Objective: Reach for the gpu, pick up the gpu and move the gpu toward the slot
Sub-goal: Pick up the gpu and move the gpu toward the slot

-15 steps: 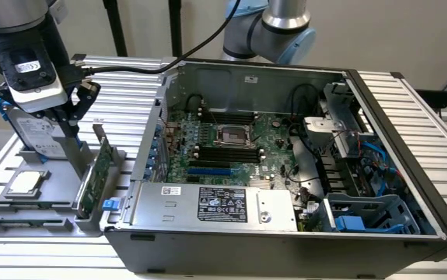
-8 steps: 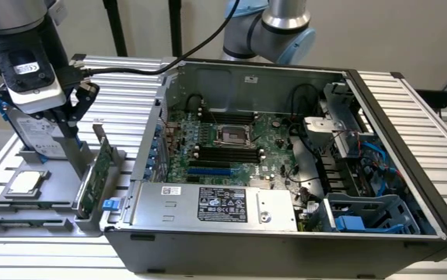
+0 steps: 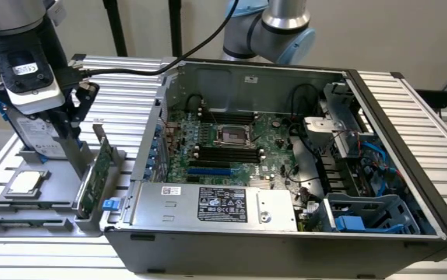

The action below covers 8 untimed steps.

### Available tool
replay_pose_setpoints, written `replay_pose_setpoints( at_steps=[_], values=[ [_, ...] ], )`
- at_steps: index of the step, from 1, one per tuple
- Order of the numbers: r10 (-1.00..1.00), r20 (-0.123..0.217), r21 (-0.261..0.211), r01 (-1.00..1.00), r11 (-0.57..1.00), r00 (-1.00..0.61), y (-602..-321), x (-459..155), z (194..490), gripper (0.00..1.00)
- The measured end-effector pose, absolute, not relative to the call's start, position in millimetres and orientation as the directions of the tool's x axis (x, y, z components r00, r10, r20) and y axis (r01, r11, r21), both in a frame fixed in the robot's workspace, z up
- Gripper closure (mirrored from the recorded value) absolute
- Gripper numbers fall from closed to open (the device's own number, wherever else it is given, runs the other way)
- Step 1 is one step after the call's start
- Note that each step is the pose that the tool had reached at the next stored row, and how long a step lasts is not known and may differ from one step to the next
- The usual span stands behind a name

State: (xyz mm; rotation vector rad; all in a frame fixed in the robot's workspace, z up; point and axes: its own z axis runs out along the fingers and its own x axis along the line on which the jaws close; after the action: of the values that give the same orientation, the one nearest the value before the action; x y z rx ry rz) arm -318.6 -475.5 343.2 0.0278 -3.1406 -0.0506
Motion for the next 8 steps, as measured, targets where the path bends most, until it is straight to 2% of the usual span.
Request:
replay_pose_setpoints(
  at_steps=[3, 5, 6, 8],
  values=[
    [-0.018, 0.0, 0.032, -0.018, 0.999, -1.0, -475.5, -318.6, 343.2, 0.64],
    [-0.018, 0.0, 0.032, -0.018, 0.999, -1.0, -475.5, -318.6, 343.2, 0.64],
    [-0.018, 0.0, 0.032, -0.018, 0.999, -1.0, -475.5, -318.6, 343.2, 0.58],
    [-0.018, 0.0, 0.032, -0.018, 0.999, -1.0, -475.5, -318.6, 343.2, 0.58]
  ],
)
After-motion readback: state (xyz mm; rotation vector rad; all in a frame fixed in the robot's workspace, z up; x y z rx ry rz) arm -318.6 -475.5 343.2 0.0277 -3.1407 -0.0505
